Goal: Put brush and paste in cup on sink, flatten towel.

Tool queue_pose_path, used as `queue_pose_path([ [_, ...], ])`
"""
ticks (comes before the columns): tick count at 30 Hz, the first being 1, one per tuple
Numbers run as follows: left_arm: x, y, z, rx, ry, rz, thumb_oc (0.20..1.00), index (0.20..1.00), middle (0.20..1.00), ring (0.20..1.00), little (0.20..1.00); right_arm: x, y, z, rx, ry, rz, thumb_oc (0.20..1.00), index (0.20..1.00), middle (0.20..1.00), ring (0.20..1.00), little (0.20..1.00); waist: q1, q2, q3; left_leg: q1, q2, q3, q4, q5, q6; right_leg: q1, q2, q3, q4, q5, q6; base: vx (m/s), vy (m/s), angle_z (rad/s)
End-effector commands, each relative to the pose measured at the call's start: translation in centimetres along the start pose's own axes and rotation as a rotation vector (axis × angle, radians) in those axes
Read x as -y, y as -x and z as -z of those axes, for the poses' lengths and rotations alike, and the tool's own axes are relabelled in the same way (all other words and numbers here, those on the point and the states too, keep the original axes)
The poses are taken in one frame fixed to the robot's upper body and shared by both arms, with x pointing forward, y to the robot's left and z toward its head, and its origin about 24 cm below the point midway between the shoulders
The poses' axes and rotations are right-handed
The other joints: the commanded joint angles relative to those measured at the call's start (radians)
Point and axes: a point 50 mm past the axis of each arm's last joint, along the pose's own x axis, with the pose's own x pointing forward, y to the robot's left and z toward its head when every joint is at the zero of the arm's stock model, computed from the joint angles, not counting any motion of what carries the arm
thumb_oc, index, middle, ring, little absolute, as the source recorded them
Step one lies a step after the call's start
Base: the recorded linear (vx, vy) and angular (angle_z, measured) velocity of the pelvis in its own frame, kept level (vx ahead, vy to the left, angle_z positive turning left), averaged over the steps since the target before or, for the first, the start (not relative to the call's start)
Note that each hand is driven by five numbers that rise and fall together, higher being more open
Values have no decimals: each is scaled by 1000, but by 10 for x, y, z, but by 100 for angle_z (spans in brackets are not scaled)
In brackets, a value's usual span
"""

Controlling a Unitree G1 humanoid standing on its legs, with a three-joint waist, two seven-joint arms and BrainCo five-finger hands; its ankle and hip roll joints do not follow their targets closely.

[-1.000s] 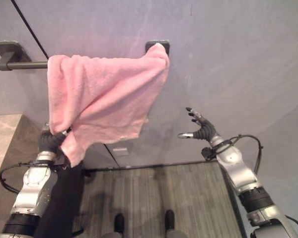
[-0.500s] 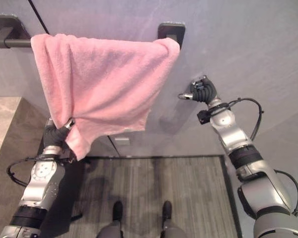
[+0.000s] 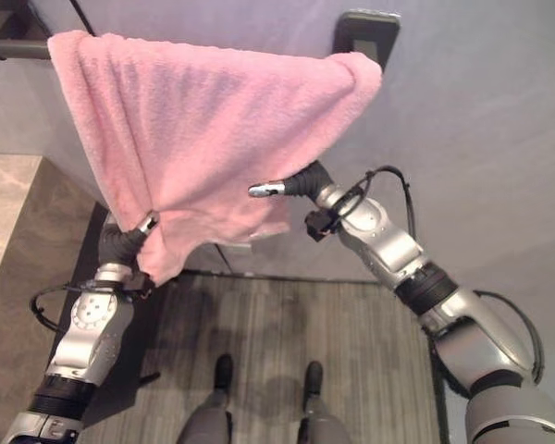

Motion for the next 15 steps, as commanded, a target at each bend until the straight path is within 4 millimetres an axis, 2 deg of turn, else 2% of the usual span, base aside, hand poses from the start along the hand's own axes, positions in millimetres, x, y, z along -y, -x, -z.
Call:
queue_pose_path([
  [1, -18, 5, -3, -13, -68, -2, 216, 216, 216, 216, 216, 4, -16, -34, 125, 35, 11, 1000, 1000, 1000, 1000, 1000, 17, -58, -11, 59, -69, 36, 62, -74, 68, 7, -70, 58, -2, 54, 56, 0, 0, 0],
  [3, -17, 4, -3, -12, -67, -8, 222, 222, 222, 222, 222, 5, -18, -34, 137, 23, 41, 1000, 1000, 1000, 1000, 1000, 19, -58, -8, 58, -69, 36, 62, -73, 68, 6, -70, 58, -2, 54, 56, 0, 0, 0],
  [4, -17, 4, -3, -12, -65, -13, 222, 222, 222, 222, 222, 5, -19, -33, 142, 9, 67, 740, 740, 740, 740, 740, 19, -58, -8, 58, -69, 36, 63, -74, 69, 5, -70, 58, -2, 54, 56, 0, 0, 0],
  [5, -18, 3, -3, -12, -65, -19, 222, 222, 222, 222, 222, 6, -20, -33, 147, -3, 85, 410, 410, 410, 410, 410, 19, -57, -7, 58, -68, 36, 63, -75, 69, 5, -69, 58, -2, 54, 56, 0, 0, 0],
  [6, -18, 3, -2, -14, -61, -28, 219, 219, 219, 219, 219, 4, -21, -31, 157, -34, 100, 200, 200, 200, 200, 200, 17, -56, -8, 56, -67, 36, 66, -77, 69, 4, -69, 59, -2, 53, 56, 0, 0, 0],
  [11, -24, 11, 6, -50, -50, -66, 213, 213, 213, 213, 213, -2, -12, -29, 186, -76, 96, 200, 200, 200, 200, 200, 15, -58, -20, 67, -68, 42, 65, -85, 74, 10, -67, 66, -2, 51, 57, 4, 1, -1],
  [15, -38, 17, 8, -58, -46, -137, 203, 203, 203, 203, 203, -7, -4, -38, 240, -88, 63, 200, 200, 200, 200, 200, 14, -58, -26, 78, -69, 45, 57, -83, 73, 12, -68, 67, -2, 51, 59, 6, 6, -2],
])
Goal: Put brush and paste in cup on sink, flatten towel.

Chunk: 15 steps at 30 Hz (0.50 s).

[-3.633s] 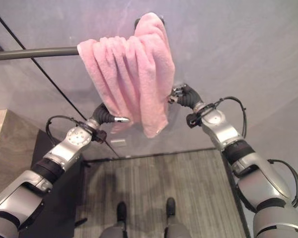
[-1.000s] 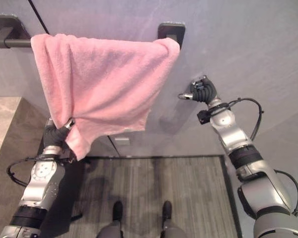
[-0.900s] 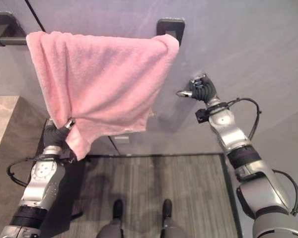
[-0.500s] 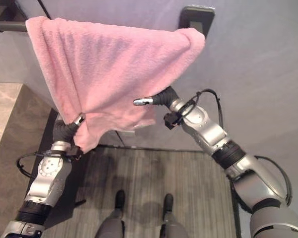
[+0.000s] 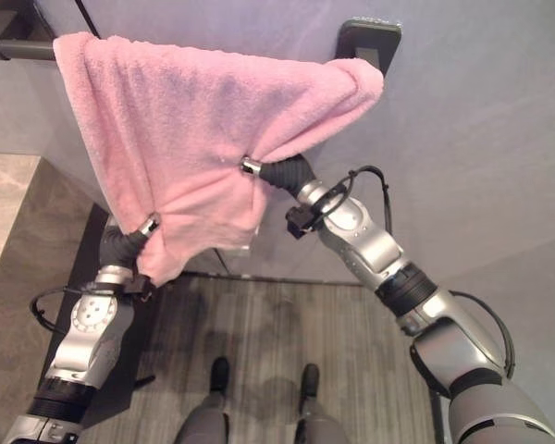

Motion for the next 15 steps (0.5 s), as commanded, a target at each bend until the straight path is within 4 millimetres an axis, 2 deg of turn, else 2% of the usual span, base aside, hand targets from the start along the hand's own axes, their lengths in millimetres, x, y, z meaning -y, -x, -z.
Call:
queue_pose_path([
  [1, -38, 12, 4, -40, -52, -142, 203, 203, 203, 203, 203, 7, 3, -36, 171, 17, 5, 200, 200, 200, 200, 200, 14, -56, -28, 69, -66, 39, 57, -78, 66, 6, -66, 58, -2, 55, 60, 0, 0, 0],
  [5, -49, 15, -6, 1, -58, -179, 200, 200, 200, 200, 200, -10, 13, -55, 254, 79, -97, 200, 200, 200, 200, 200, 13, -56, -34, 88, -65, 43, 58, -85, 66, 23, -67, 58, -2, 53, 62, 8, 2, -1],
  [7, -54, 19, -16, 40, -51, -163, 200, 200, 200, 200, 200, -23, 25, -67, 322, 108, -179, 200, 200, 200, 200, 200, 11, -53, -46, 106, -67, 44, 59, -92, 67, 43, -69, 56, -2, 50, 65, 48, 7, -7],
  [10, -62, 27, -20, 75, 23, -195, 200, 200, 200, 200, 200, -34, 34, -77, 385, 143, -244, 200, 200, 200, 200, 200, 10, -48, -63, 142, -68, 46, 53, -100, 67, 70, -71, 53, 4, 43, 68, 57, 21, -6],
  [15, -59, 32, -20, 105, 118, -211, 209, 209, 209, 209, 209, -41, 41, -83, 412, 213, -275, 200, 200, 200, 200, 200, 4, -44, -77, 184, -68, 40, 27, -97, 68, 98, -75, 42, 16, 31, 69, 24, 30, 3],
])
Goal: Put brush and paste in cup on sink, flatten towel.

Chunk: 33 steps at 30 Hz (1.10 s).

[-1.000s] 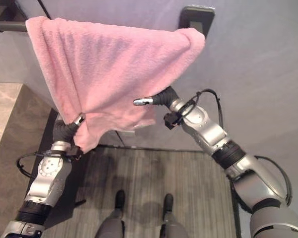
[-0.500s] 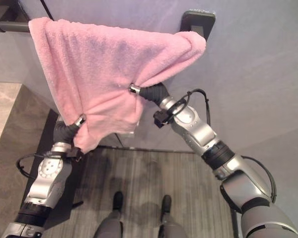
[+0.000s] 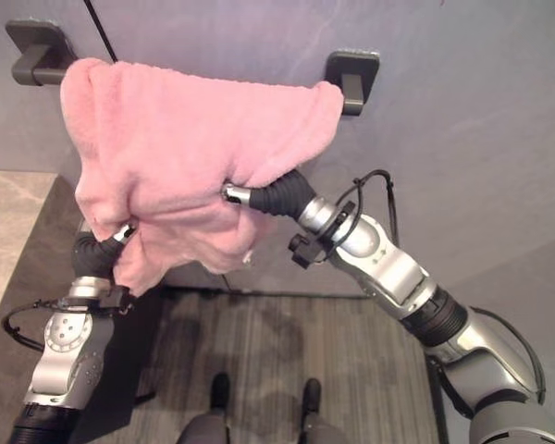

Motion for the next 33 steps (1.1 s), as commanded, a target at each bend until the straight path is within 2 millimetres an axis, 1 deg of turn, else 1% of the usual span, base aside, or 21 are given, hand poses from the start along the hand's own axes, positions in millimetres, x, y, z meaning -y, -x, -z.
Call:
queue_pose_path([
  [1, -49, 7, -5, -9, -45, -187, 244, 244, 244, 244, 244, -5, -1, -45, 252, 96, -69, 200, 200, 200, 200, 200, 3, -58, -66, 90, -56, 21, 18, -72, 60, 6, -63, 27, 21, 40, 57, 3, 33, 6],
  [3, -48, 8, 0, -19, -26, -196, 225, 225, 225, 225, 225, -8, -4, -39, 229, 91, -73, 200, 200, 200, 200, 200, 6, -60, -68, 92, -57, 20, 14, -71, 61, 9, -64, 24, 21, 39, 56, -18, 20, 12],
  [4, -46, 8, 5, -26, 40, -219, 200, 200, 200, 200, 200, -12, -12, -30, 191, 60, -91, 200, 200, 200, 200, 200, 12, -65, -66, 88, -61, 15, 12, -68, 61, 6, -66, 21, 21, 41, 56, -49, 6, 14],
  [5, -45, 8, 12, -27, 128, -263, 200, 200, 200, 200, 200, -18, -23, -27, 179, 56, -117, 200, 200, 200, 200, 200, 21, -73, -64, 81, -63, 13, 11, -64, 63, 1, -68, 18, 17, 45, 55, -54, -4, 9],
  [7, -45, 8, 14, -27, 146, -289, 225, 225, 225, 225, 225, -25, -33, -27, 184, 41, -144, 200, 200, 200, 200, 200, 28, -79, -61, 72, -65, 11, 9, -61, 64, -6, -70, 16, 12, 52, 56, -54, -9, 7],
  [8, -42, 6, 12, -50, 16, -243, 235, 235, 235, 235, 235, -21, -47, -30, 177, 103, -126, 200, 200, 200, 200, 200, 40, -84, -48, 53, -71, 9, 10, -57, 66, -19, -73, 14, 6, 63, 58, -82, 3, 3],
  [9, -32, -5, 0, -33, -125, -125, 200, 200, 200, 200, 200, -4, -51, -35, 170, 218, -35, 200, 200, 200, 200, 200, 40, -84, -41, 39, -72, 10, 13, -55, 68, -30, -74, 14, 4, 70, 61, -83, 21, -3],
  [10, -18, -14, -4, -27, -213, -36, 200, 200, 200, 200, 200, 4, -49, -26, 144, 213, 35, 200, 200, 200, 200, 200, 32, -83, -39, 34, -72, 10, 16, -55, 70, -33, -74, 18, 6, 72, 61, -37, 28, 1],
  [12, 0, -25, -7, -7, -262, 46, 200, 200, 200, 200, 200, 4, -45, -10, 92, 163, 74, 200, 200, 200, 200, 200, 26, -83, -42, 34, -74, 8, 25, -61, 73, -30, -75, 17, 17, 68, 61, 5, 17, 9],
  [14, 8, -26, 6, -49, -194, 53, 200, 200, 200, 200, 200, -1, -39, 6, 37, 142, 70, 200, 200, 200, 200, 200, 14, -81, -51, 43, -75, 10, 37, -74, 78, -29, -76, 28, 53, 54, 59, 37, 25, 5],
  [17, 9, -22, 12, -76, -175, 46, 200, 200, 200, 200, 200, 0, -32, 16, -8, 147, 85, 200, 200, 200, 200, 200, 8, -75, -56, 56, -77, 15, 47, -87, 81, -26, -76, 35, 68, 46, 58, 53, 43, -1],
  [18, 9, -16, 21, -118, -159, 49, 200, 200, 200, 200, 200, 1, -23, 25, -42, 131, 96, 200, 200, 200, 200, 200, 0, -69, -63, 72, -77, 18, 52, -94, 83, -17, -77, 37, 68, 43, 59, 59, 44, -4],
  [22, 7, -3, 38, -214, -186, 73, 200, 200, 200, 200, 200, 0, -7, 43, -108, 77, 127, 200, 200, 200, 200, 200, -9, -61, -76, 97, -78, 25, 53, -101, 82, 6, -79, 35, 62, 42, 62, 50, 26, -5],
  [26, 5, 14, 64, -352, -227, 112, 335, 335, 335, 335, 335, -1, 15, 68, -208, 30, 162, 200, 200, 200, 200, 200, -22, -49, -94, 127, -77, 39, 51, -110, 82, 28, -80, 38, 55, 38, 68, 41, 19, -5],
  [27, 4, 20, 72, -392, -242, 115, 448, 448, 448, 448, 448, -2, 23, 77, -247, 19, 178, 200, 200, 200, 200, 200, -29, -45, -103, 139, -76, 46, 48, -113, 82, 34, -78, 42, 52, 39, 70, 25, 8, -23],
  [28, 4, 20, 72, -392, -242, 115, 473, 473, 473, 473, 473, -2, 23, 77, -247, 19, 178, 200, 200, 200, 200, 200, -28, -45, -103, 140, -76, 46, 48, -113, 82, 34, -78, 42, 52, 39, 70, 25, 4, -19],
  [29, 2, 25, 80, -430, -254, 112, 533, 533, 533, 533, 533, -2, 29, 85, -278, 10, 198, 200, 200, 200, 200, 200, -33, -40, -111, 149, -76, 52, 43, -113, 82, 38, -76, 46, 49, 39, 71, 11, 0, -15],
  [30, 2, 27, 83, -443, -254, 107, 573, 573, 573, 573, 573, -1, 31, 88, -292, 2, 208, 369, 369, 369, 369, 369, -34, -38, -115, 153, -76, 53, 40, -111, 82, 40, -76, 46, 48, 39, 72, 7, 4, -6],
  [31, 1, 29, 86, -457, -254, 101, 583, 583, 583, 583, 583, -1, 33, 91, -305, 1, 214, 548, 548, 548, 548, 548, -35, -34, -118, 155, -75, 54, 38, -110, 81, 41, -76, 46, 45, 38, 72, -4, 7, -6],
  [32, 0, 30, 88, -465, -257, 84, 586, 586, 586, 586, 586, -1, 39, 97, -330, -11, 240, 1000, 1000, 1000, 1000, 1000, -38, -29, -126, 159, -75, 54, 32, -107, 80, 45, -77, 45, 40, 38, 72, -8, 8, -4],
  [33, -2, 32, 90, -473, -258, 73, 652, 652, 652, 652, 652, -1, 42, 102, -347, -22, 263, 1000, 1000, 1000, 1000, 1000, -38, -27, -128, 161, -75, 55, 28, -105, 80, 46, -78, 44, 39, 39, 72, -15, 6, -4],
])
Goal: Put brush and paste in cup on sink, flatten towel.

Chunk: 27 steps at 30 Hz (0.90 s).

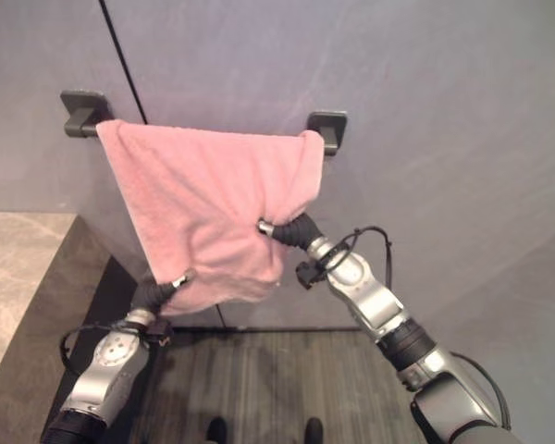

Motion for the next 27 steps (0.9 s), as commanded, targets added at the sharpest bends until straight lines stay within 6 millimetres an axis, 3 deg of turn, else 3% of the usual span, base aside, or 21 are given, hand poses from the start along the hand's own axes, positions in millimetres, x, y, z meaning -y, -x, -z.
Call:
queue_pose_path([
  [1, -8, -6, -15, 71, -101, -22, 1000, 1000, 1000, 1000, 1000, 7, 6, 8, -8, 7, 63, 1000, 1000, 1000, 1000, 1000, 22, -23, -21, 69, -51, 35, 27, -79, 61, -36, -52, 31, 40, 54, 53, 0, 0, 0],
  [10, -28, 1, -4, 23, -166, -131, 1000, 1000, 1000, 1000, 1000, 11, 32, 47, -158, -33, 130, 1000, 1000, 1000, 1000, 1000, 17, -10, -42, 84, -57, 24, 22, -75, 59, -12, -56, 17, 40, 48, 51, 0, 0, 0],
  [11, -35, 4, 0, 5, -192, -159, 1000, 1000, 1000, 1000, 1000, 13, 43, 61, -212, -41, 162, 1000, 1000, 1000, 1000, 1000, 16, -6, -44, 84, -57, 20, 19, -71, 58, -8, -57, 12, 41, 47, 50, -25, 6, 4],
  [13, -38, 6, 2, -5, -198, -171, 1000, 1000, 1000, 1000, 1000, 14, 47, 67, -235, -44, 169, 1000, 1000, 1000, 1000, 1000, 15, -4, -45, 85, -58, 18, 18, -70, 58, -6, -58, 11, 42, 48, 50, -24, 6, 9],
  [14, -46, 10, 11, -48, -234, -210, 1000, 1000, 1000, 1000, 1000, 16, 62, 83, -301, -70, 216, 1000, 1000, 1000, 1000, 1000, 12, 0, -46, 86, -58, 15, 17, -66, 57, -4, -60, 6, 43, 48, 50, -14, 4, 10],
  [18, -55, 21, 17, -79, -241, -242, 1000, 1000, 1000, 1000, 1000, 23, 84, 95, -358, -94, 287, 1000, 1000, 1000, 1000, 1000, 8, 7, -50, 87, -59, 12, 17, -65, 58, -2, -63, 2, 47, 51, 50, -8, 2, 2],
  [19, -61, 31, 17, -84, -256, -242, 1000, 1000, 1000, 1000, 1000, 28, 99, 94, -344, -132, 313, 1000, 1000, 1000, 1000, 1000, 2, 11, -49, 88, -61, 11, 20, -65, 59, -3, -65, 2, 51, 55, 51, 0, 0, 0],
  [20, -61, 31, 17, -86, -256, -241, 1000, 1000, 1000, 1000, 1000, 27, 99, 94, -346, -133, 313, 1000, 1000, 1000, 1000, 1000, 2, 12, -50, 88, -61, 11, 20, -65, 59, -3, -65, 2, 51, 54, 51, -60, 23, 1],
  [21, -75, 45, 5, -54, -370, -212, 1000, 1000, 1000, 1000, 1000, 44, 112, 65, -264, 57, 294, 1000, 1000, 1000, 1000, 1000, -4, 16, -46, 86, -62, 12, 23, -61, 60, -5, -67, 2, 55, 61, 53, 0, 0, 0],
  [22, -83, 51, -2, -34, -433, -201, 1000, 1000, 1000, 1000, 1000, 53, 118, 50, -226, 181, 275, 1000, 1000, 1000, 1000, 1000, -5, 20, -50, 90, -62, 11, 19, -68, 60, -2, -66, 1, 52, 56, 57, 0, 0, 0],
  [23, -83, 52, -2, -36, -433, -199, 1000, 1000, 1000, 1000, 1000, 53, 120, 50, -228, 181, 275, 1000, 1000, 1000, 1000, 1000, -4, 20, -51, 91, -62, 11, 19, -69, 60, -1, -66, 0, 51, 55, 57, 0, 0, 0],
  [24, -96, 59, -28, 26, -603, -149, 1000, 1000, 1000, 1000, 1000, 71, 128, 23, -162, 346, 269, 1000, 1000, 1000, 1000, 1000, -7, 23, -52, 92, -62, 9, 19, -61, 58, -1, -68, 1, 52, 61, 59, 0, 0, 0],
  [25, -96, 59, -28, 25, -604, -148, 1000, 1000, 1000, 1000, 1000, 70, 128, 23, -163, 345, 269, 1000, 1000, 1000, 1000, 1000, -6, 23, -56, 94, -61, 9, 16, -67, 58, 1, -68, 0, 50, 56, 61, -34, 14, -5],
  [27, -107, 65, -53, 96, -712, -134, 1000, 1000, 1000, 1000, 1000, 76, 132, -4, -73, 433, 243, 1000, 1000, 1000, 1000, 1000, -7, 25, -61, 95, -59, 8, 12, -65, 55, 1, -69, -2, 49, 54, 64, 12, 9, -2],
])
